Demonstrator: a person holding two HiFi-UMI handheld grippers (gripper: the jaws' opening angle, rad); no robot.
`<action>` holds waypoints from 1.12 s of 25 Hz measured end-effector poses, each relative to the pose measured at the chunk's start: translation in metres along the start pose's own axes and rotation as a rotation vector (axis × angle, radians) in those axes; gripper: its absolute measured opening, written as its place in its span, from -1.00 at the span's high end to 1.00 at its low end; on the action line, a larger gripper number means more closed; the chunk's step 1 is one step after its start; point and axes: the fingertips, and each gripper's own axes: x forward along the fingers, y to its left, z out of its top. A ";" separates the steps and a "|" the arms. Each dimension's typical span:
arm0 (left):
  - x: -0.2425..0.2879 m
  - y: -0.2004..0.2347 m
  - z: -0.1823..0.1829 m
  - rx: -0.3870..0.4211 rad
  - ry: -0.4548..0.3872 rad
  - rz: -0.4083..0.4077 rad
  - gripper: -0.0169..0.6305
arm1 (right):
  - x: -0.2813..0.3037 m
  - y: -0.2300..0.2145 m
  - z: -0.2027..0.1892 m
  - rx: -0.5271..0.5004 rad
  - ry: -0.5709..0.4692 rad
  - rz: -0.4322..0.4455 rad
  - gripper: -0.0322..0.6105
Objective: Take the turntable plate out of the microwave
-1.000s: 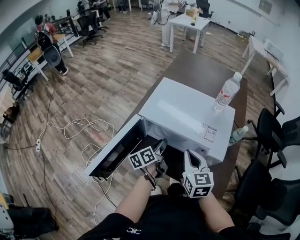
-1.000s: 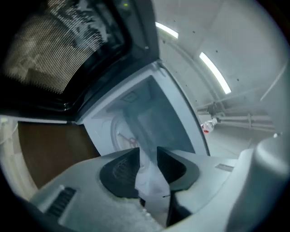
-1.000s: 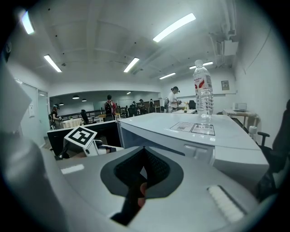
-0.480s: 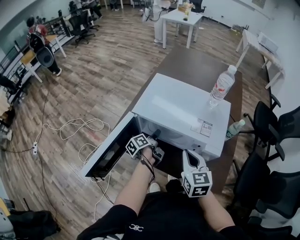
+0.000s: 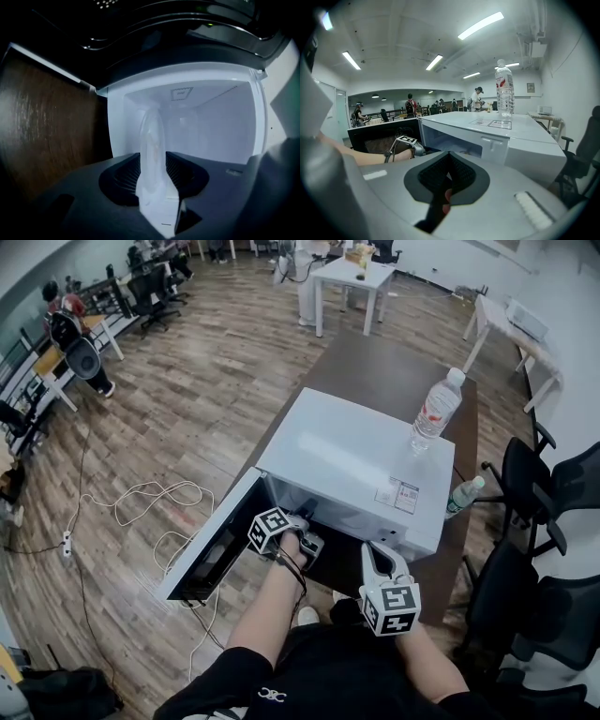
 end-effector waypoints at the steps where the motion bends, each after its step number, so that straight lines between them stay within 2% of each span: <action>1: 0.000 0.000 0.000 -0.003 0.003 -0.004 0.45 | 0.000 -0.001 0.000 0.001 0.001 -0.002 0.87; 4: -0.001 -0.002 -0.001 -0.029 0.023 -0.039 0.45 | 0.002 -0.001 0.000 0.001 0.006 -0.005 0.87; 8: -0.002 -0.004 -0.007 -0.084 0.065 -0.127 0.46 | 0.006 0.001 -0.001 -0.010 0.015 -0.001 0.87; 15: 0.001 -0.018 -0.022 -0.048 0.113 -0.208 0.47 | 0.009 0.004 0.001 -0.034 0.025 0.005 0.87; 19: 0.004 -0.024 -0.018 -0.048 0.085 -0.228 0.47 | 0.009 0.005 0.002 0.012 0.031 0.035 0.87; 28: 0.017 -0.025 -0.012 -0.046 0.078 -0.215 0.47 | 0.009 0.001 0.001 0.011 0.041 0.039 0.87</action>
